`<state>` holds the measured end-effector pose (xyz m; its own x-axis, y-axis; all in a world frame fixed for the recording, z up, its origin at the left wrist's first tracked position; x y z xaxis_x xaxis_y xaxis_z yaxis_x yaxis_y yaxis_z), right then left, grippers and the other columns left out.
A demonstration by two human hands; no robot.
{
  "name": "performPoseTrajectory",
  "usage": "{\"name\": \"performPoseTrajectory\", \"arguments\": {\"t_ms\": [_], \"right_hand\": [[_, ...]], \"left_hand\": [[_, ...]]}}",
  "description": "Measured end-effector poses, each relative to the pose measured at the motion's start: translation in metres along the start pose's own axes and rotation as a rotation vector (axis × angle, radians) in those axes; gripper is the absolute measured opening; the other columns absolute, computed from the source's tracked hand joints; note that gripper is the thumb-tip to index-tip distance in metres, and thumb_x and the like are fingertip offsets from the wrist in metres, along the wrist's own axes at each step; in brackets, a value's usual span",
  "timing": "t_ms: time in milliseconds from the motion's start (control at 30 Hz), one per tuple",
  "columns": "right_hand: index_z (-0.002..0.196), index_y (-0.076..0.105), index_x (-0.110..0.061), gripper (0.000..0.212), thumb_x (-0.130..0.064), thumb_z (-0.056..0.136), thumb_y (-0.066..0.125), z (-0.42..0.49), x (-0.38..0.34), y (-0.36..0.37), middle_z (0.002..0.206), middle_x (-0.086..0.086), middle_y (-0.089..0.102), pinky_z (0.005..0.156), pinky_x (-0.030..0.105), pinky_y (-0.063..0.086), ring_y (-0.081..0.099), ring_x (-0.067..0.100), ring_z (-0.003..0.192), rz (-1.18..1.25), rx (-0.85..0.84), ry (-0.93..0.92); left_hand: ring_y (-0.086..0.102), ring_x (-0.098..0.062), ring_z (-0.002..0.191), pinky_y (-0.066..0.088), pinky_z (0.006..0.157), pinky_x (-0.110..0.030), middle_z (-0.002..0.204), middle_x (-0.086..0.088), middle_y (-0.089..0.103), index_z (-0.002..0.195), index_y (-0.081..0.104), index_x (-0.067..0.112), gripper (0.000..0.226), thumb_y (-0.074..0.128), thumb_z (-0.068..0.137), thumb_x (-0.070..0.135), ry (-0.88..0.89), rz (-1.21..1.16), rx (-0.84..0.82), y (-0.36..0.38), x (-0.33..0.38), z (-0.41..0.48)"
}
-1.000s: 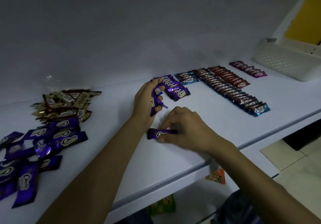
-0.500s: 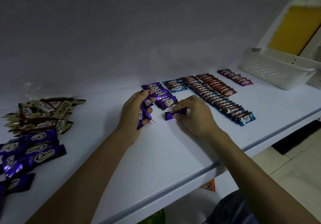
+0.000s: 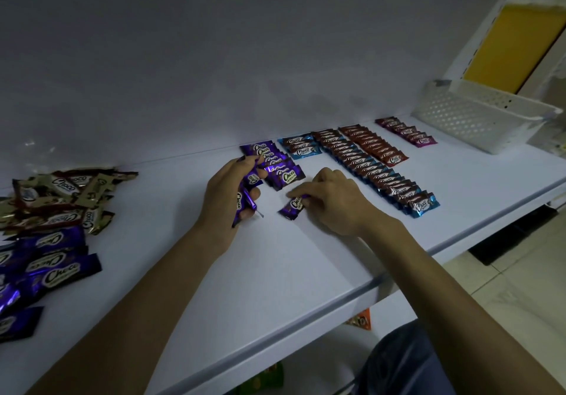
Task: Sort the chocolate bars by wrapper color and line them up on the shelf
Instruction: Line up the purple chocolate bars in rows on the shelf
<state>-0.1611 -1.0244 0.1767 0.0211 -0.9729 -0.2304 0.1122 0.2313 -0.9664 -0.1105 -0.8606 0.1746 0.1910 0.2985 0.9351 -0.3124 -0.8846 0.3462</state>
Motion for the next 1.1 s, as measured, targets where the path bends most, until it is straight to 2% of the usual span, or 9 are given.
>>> {"name": "performPoseTrajectory", "arguments": {"t_ms": [133, 267, 467, 533, 667, 767, 900, 1100], "right_hand": [[0.114, 0.061, -0.029, 0.024, -0.025, 0.09, 0.059, 0.005, 0.003, -0.008, 0.107, 0.001, 0.048, 0.077, 0.03, 0.026, 0.044, 0.023, 0.104, 0.005, 0.058, 0.024], [0.113, 0.059, -0.027, 0.021, -0.028, 0.092, 0.059, 0.013, 0.003, -0.009, 0.11, 0.001, 0.051, 0.077, 0.029, 0.021, 0.044, 0.022, 0.106, 0.002, 0.113, 0.064], [0.111, 0.06, -0.025, 0.02, -0.023, 0.091, 0.059, 0.028, 0.004, -0.006, 0.108, 0.001, 0.054, 0.081, 0.031, 0.023, 0.049, 0.024, 0.107, 0.063, 0.173, 0.114], [0.112, 0.061, -0.027, 0.021, -0.022, 0.091, 0.059, 0.033, 0.005, -0.003, 0.104, -0.002, 0.052, 0.081, 0.031, 0.026, 0.049, 0.022, 0.107, 0.09, 0.173, 0.122], [0.111, 0.063, -0.026, 0.025, -0.016, 0.088, 0.062, 0.033, 0.009, 0.0, 0.106, -0.001, 0.057, 0.089, 0.04, 0.042, 0.053, 0.023, 0.104, 0.187, 0.217, 0.133], [0.12, 0.059, -0.021, 0.032, -0.017, 0.089, 0.062, 0.03, 0.013, 0.005, 0.117, 0.005, 0.06, 0.091, 0.045, 0.044, 0.054, 0.025, 0.109, 0.265, 0.268, 0.179], [0.129, 0.054, -0.007, 0.042, -0.028, 0.093, 0.056, 0.029, 0.02, 0.011, 0.13, 0.01, 0.055, 0.099, 0.036, 0.04, 0.049, 0.025, 0.12, 0.272, 0.262, 0.257], [0.104, 0.066, -0.006, 0.028, -0.03, 0.09, 0.059, 0.03, 0.021, 0.015, 0.108, 0.008, 0.061, 0.084, 0.035, 0.044, 0.054, 0.025, 0.102, 0.26, 0.258, 0.259]], "left_hand": [[0.046, -0.005, 0.046, 0.023, 0.035, -0.014, 0.08, 0.001, 0.062, 0.098, 0.064, 0.017, 0.018, 0.049, 0.096, 0.027, 0.004, -0.006, 0.002, 0.0, 0.001, 0.0], [0.045, -0.006, 0.049, 0.022, 0.036, -0.015, 0.076, 0.003, 0.064, 0.099, 0.064, 0.018, 0.018, 0.049, 0.097, 0.027, -0.003, -0.021, 0.01, -0.001, 0.001, 0.0], [0.046, -0.006, 0.047, 0.022, 0.036, -0.015, 0.078, 0.0, 0.061, 0.095, 0.062, 0.016, 0.016, 0.049, 0.096, 0.026, 0.008, -0.017, 0.0, 0.0, 0.001, 0.001], [0.046, -0.006, 0.047, 0.023, 0.036, -0.015, 0.078, -0.001, 0.061, 0.095, 0.063, 0.017, 0.016, 0.049, 0.096, 0.026, 0.008, -0.017, 0.003, 0.0, 0.001, 0.002], [0.046, -0.006, 0.047, 0.024, 0.035, -0.014, 0.076, 0.002, 0.063, 0.099, 0.063, 0.017, 0.018, 0.048, 0.097, 0.025, 0.0, -0.018, 0.003, 0.0, 0.001, 0.003], [0.046, -0.005, 0.046, 0.026, 0.033, -0.013, 0.076, 0.001, 0.063, 0.103, 0.063, 0.014, 0.02, 0.047, 0.097, 0.025, -0.001, -0.022, 0.002, 0.0, 0.001, 0.003], [0.046, -0.006, 0.045, 0.026, 0.032, -0.013, 0.076, 0.0, 0.063, 0.107, 0.061, 0.011, 0.022, 0.047, 0.097, 0.025, -0.014, -0.025, 0.021, 0.0, 0.001, 0.002], [0.046, -0.005, 0.046, 0.026, 0.033, -0.013, 0.072, 0.004, 0.065, 0.101, 0.062, 0.015, 0.019, 0.046, 0.097, 0.024, -0.006, -0.029, 0.018, 0.0, 0.002, 0.002]]}}
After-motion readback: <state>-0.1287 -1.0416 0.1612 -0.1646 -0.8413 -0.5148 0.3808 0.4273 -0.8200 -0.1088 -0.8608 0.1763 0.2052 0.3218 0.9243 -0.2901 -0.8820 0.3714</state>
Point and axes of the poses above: each hand's wrist, its own z-axis towards the middle knuckle, its own y-axis out of the palm, x = y × z, the point moved 5 cm from there along z, towards the middle knuckle
